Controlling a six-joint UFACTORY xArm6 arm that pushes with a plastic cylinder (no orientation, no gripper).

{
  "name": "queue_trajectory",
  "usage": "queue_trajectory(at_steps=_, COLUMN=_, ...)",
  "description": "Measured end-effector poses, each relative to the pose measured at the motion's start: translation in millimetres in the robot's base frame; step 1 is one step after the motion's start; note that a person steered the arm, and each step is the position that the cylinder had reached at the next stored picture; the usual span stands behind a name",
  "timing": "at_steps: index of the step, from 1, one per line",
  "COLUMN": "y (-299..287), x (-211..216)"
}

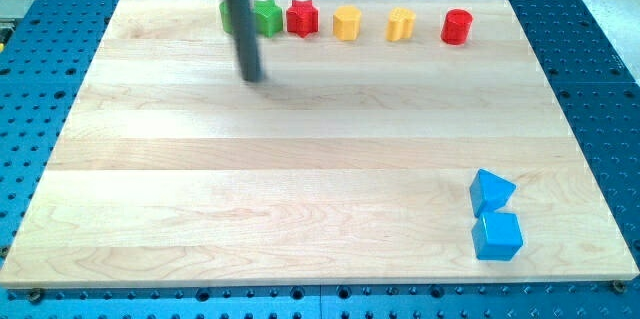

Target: Move the cube vertically below the hexagon

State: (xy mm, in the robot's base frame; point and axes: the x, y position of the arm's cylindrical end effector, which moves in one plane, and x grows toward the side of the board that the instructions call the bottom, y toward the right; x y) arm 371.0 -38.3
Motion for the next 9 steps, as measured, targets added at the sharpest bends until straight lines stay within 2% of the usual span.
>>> queue_trajectory(at_steps=1, y=130.7, x=52.5)
queue_trajectory(at_steps=2, y=233.2, x=117.4)
queue_trajectory(at_steps=3, y=281.6, x=188.2)
queue_trajectory(at_steps=5, y=268.4, x=228.1)
queue_trajectory(at_steps=6, y=208.9, x=233.4)
queue_trajectory(at_steps=7, y=110.0, x=211.9)
queue_trajectory(at_steps=8, y=18.3, x=156.8)
queue_trajectory(at_steps=9, y=22.5, x=140.2)
